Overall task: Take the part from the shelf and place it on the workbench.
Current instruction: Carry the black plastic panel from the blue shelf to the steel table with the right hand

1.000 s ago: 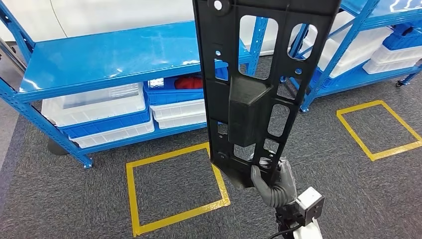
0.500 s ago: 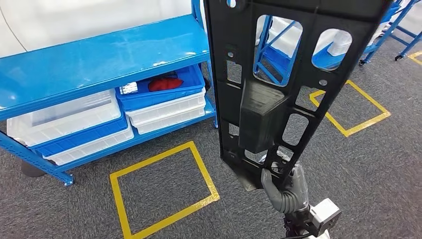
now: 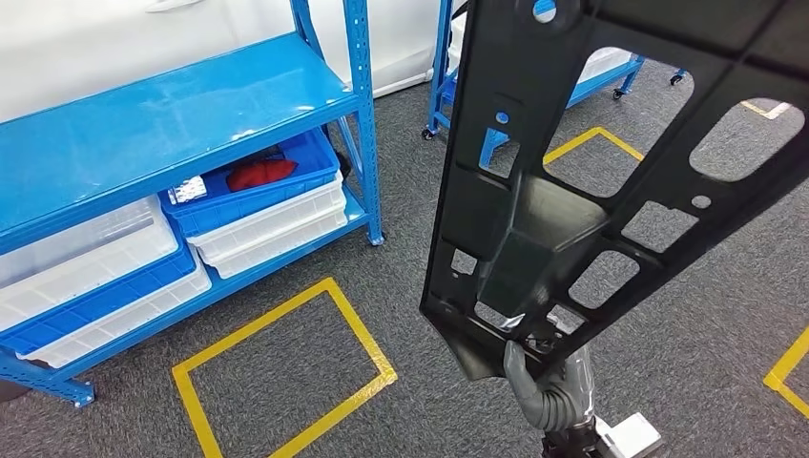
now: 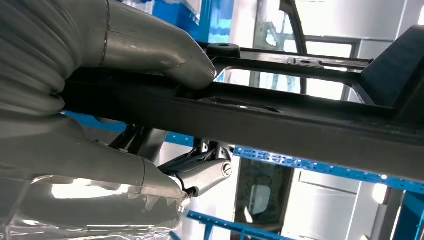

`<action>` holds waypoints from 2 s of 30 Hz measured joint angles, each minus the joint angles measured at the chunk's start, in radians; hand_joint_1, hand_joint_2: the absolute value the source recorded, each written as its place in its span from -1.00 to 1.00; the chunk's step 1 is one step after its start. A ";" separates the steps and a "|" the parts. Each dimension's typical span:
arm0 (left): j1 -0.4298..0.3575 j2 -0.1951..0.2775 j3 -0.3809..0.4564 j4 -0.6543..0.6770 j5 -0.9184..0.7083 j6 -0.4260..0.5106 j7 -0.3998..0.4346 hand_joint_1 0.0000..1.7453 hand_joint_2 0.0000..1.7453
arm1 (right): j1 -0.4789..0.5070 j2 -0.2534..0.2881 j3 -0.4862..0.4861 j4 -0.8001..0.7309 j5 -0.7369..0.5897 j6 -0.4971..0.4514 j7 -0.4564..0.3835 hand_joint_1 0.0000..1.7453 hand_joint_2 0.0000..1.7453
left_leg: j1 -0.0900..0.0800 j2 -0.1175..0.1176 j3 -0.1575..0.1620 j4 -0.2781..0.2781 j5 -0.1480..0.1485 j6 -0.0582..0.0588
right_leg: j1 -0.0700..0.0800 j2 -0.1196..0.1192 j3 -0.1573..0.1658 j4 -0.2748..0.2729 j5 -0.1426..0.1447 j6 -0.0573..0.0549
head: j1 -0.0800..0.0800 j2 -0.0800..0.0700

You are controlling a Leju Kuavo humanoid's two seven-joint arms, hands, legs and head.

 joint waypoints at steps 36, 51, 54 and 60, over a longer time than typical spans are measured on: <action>0.014 0.033 0.091 -0.006 0.059 0.027 0.027 -1.00 1.00 | 0.023 0.055 -0.018 0.020 -0.026 0.028 -0.023 1.00 1.00 | -0.003 0.051 0.010 -0.020 0.010 0.025 | 0.004 -0.094 -0.086 0.169 -0.093 0.010 | 0.000 0.000; 0.013 0.034 0.071 -0.006 0.007 0.022 0.050 -1.00 1.00 | 0.015 0.054 -0.019 0.049 -0.049 0.007 -0.046 1.00 1.00 | -0.007 0.071 -0.044 0.144 -0.107 -0.020 | 0.004 -0.119 0.025 -0.022 -0.013 -0.037 | 0.000 0.000; 0.008 0.034 0.066 -0.006 0.001 0.022 0.044 -1.00 1.00 | 0.016 0.054 -0.019 0.054 -0.051 0.003 -0.050 1.00 1.00 | -0.006 0.059 -0.111 0.289 -0.149 -0.023 | 0.006 -0.085 0.024 -0.020 -0.012 -0.039 | 0.000 0.000; 0.014 0.037 0.055 -0.006 -0.013 0.021 0.042 -1.00 1.00 | 0.017 0.054 -0.019 0.056 -0.052 -0.008 -0.050 1.00 1.00 | 0.005 -0.024 0.007 0.008 -0.008 -0.013 | 0.005 -0.006 0.011 0.001 -0.013 -0.016 | 0.000 0.000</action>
